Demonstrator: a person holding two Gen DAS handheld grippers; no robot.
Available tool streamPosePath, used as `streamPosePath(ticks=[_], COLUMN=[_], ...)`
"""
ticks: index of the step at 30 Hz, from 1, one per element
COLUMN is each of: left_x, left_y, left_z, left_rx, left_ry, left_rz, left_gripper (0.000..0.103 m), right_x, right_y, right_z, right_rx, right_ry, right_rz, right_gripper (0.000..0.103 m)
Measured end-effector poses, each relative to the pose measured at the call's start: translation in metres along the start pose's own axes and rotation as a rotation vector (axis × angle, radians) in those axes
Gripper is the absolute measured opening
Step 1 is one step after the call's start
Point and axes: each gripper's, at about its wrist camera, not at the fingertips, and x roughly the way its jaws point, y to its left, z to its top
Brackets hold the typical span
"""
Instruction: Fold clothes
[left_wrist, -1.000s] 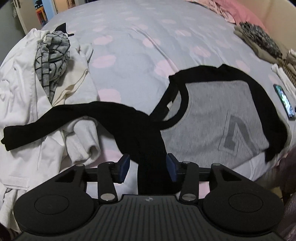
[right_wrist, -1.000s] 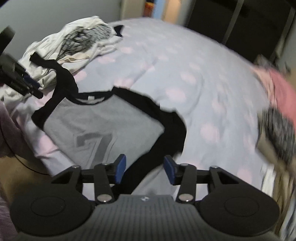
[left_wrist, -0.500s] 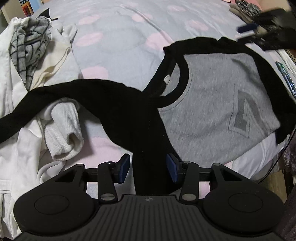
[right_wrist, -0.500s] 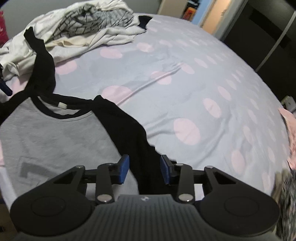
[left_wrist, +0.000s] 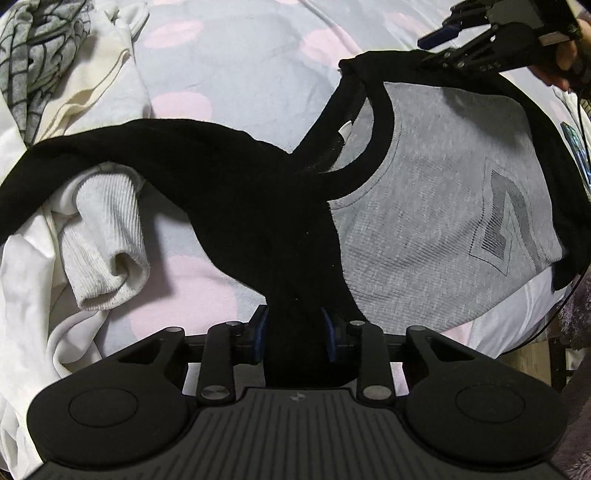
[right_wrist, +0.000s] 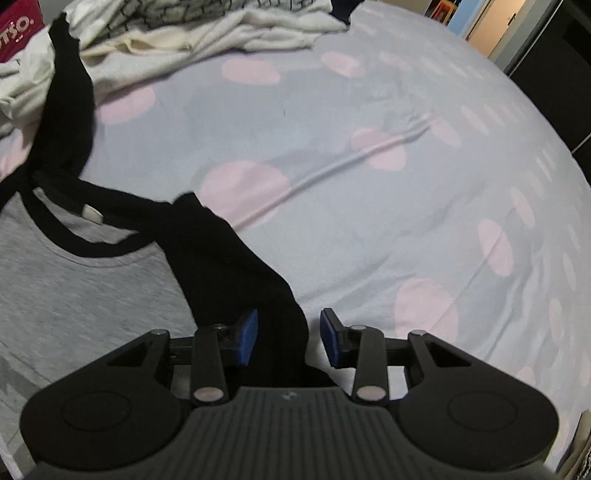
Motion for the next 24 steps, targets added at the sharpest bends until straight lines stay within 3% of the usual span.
streamPosePath(ticks=[2, 4, 5, 8, 13, 20, 24], left_x=[0.0, -0.002, -0.003, -0.01, -0.04, -0.111, -0.169], left_y=[0.001, -0.001, -0.002, -0.005, -0.009, -0.019, -0.039], left_z=[-0.001, -0.001, -0.002, -0.003, -0.007, 0.008, 0.02], left_rx=[-0.006, -0.002, 0.0, 0.005, -0.012, -0.023, -0.001], left_ry=[-0.003, -0.008, -0.011, -0.034, -0.138, -0.406, -0.603], left_rz=[0.0, 0.0, -0.001, 0.009, 0.041, 0.107, 0.126], left_gripper=[0.021, 0.014, 0.011, 0.007, 0.006, 0.005, 0.005], right_x=[0.002, 0.004, 0.002, -0.017, -0.069, -0.163, -0.233], right_y=[-0.001, -0.002, 0.0, 0.007, 0.009, 0.014, 0.02], right_z=[-0.002, -0.004, -0.004, -0.008, -0.017, -0.034, -0.045], right_rx=[0.028, 0.053, 0.049, 0.03, 0.056, 0.106, 0.141], right_ry=[0.01, 0.018, 0.017, -0.02, -0.101, -0.214, -0.304], right_rz=[0.015, 0.026, 0.016, -0.027, -0.137, -0.336, -0.488], right_gripper=[0.036, 0.01, 0.006, 0.005, 0.005, 0.004, 0.004])
